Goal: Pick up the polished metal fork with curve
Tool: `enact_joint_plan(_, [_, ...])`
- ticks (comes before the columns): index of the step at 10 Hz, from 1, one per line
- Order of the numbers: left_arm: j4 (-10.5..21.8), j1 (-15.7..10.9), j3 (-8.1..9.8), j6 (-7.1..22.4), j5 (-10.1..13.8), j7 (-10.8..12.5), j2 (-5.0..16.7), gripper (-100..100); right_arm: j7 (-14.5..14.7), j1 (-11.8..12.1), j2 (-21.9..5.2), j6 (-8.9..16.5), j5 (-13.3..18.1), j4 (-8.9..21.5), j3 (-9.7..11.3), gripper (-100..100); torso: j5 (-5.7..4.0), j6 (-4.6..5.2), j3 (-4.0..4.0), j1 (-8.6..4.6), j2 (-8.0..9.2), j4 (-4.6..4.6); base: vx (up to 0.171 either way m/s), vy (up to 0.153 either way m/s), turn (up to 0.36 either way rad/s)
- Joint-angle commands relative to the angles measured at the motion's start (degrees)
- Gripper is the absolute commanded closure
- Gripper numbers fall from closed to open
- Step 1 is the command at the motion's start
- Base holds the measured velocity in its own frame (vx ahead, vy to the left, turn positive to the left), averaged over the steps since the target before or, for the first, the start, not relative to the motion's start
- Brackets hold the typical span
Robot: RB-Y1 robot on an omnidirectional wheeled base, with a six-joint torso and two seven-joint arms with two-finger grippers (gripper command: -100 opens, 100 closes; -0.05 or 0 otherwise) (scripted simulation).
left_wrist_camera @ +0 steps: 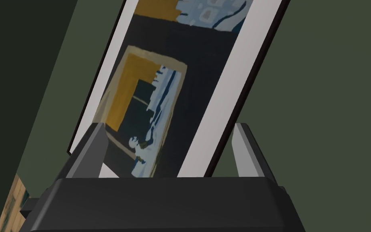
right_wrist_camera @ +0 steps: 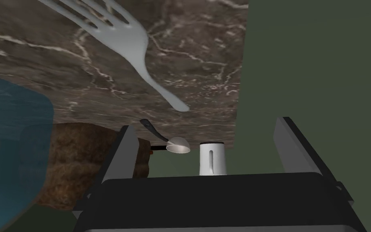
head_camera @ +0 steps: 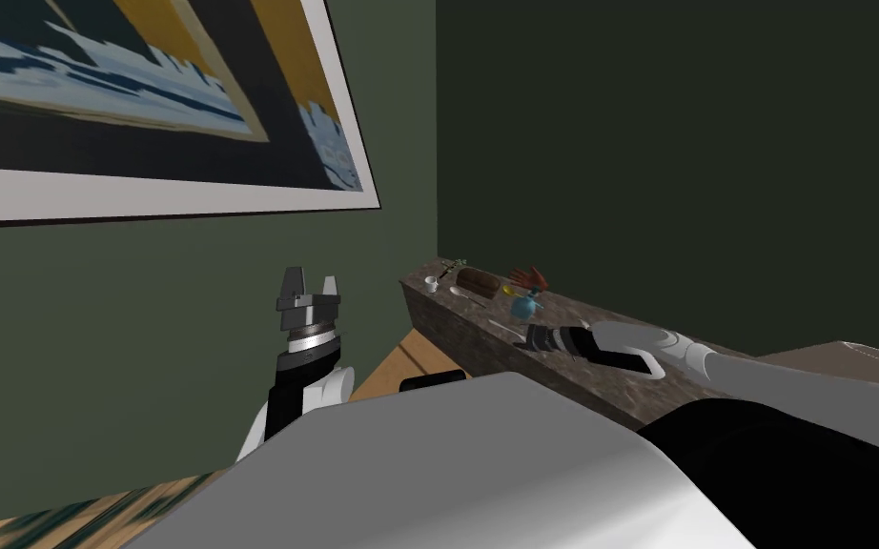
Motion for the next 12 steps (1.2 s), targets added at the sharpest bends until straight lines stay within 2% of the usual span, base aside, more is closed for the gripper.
enact_joint_plan(1, [0.0, 0.0, 0.0, 0.0, 0.0, 0.0, 0.0, 0, -0.3, 0.3, -2.7, -1.0, 0.7, 2.2, 1.3, -100, 0.0, 0.0, 0.0, 0.0, 0.0, 0.0, 0.047, 0.048, 0.1])
enact_joint_plan(5, [0.0, 0.0, 0.0, 0.0, 0.0, 0.0, 0.0, 0, -0.3, 2.9, -8.8, -3.5, 2.2, 7.5, 4.5, -100, 0.01, 0.0, -0.09, 0.08, -0.17, -0.04, 0.099, 0.064, 0.101])
enact_joint_plan(6, [0.0, 0.0, 0.0, 0.0, 0.0, 0.0, 0.0, 0, -0.3, 2.8, -8.8, -3.5, 2.2, 7.5, 4.5, -100, 0.01, -0.01, -0.07, 0.07, -0.12, -0.03, 0.048, 0.037, 0.021])
enact_joint_plan(8, [0.0, 0.0, 0.0, 0.0, 0.0, 0.0, 0.0, 0, -0.3, 4.1, -11.0, -4.5, 2.7, 9.6, 6.0, -100, -0.01, 0.02, 0.07, -0.03, 0.12, 0.03, 0.043, 0.034, 0.059])
enact_joint_plan(9, [0.0, 0.0, 0.0, 0.0, 0.0, 0.0, 0.0, 0, -0.3, 4.3, -11.2, -4.6, 2.8, 9.8, 6.1, -100, -0.01, 0.0, 0.05, -0.02, 0.08, 0.02, 0.043, 0.034, 0.04])
enact_joint_plan(10, [0.0, 0.0, 0.0, 0.0, 0.0, 0.0, 0.0, 0, -0.1, 5.1, -11.4, -3.6, 2.1, 8.6, 5.5, -100, -0.01, 0.02, 0.06, -0.03, 0.11, 0.03, 0.014, 0.013, 0.001])
enact_joint_plan(11, [0.0, 0.0, 0.0, 0.0, 0.0, 0.0, 0.0, 0, 0.0, 5.2, -11.5, -3.6, 2.0, 8.6, 5.4, 0, -0.03, 0.03, 0.12, -0.1, 0.2, 0.05, 0.0, 0.0, 0.0])
enact_joint_plan(12, [0.0, 0.0, 0.0, 0.0, 0.0, 0.0, 0.0, 0, 0.7, 5.3, -9.5, -3.0, 2.6, 9.2, 6.2, -100, -0.05, 0.03, 0.15, -0.14, 0.25, 0.07, 0.022, 0.007, 0.116])
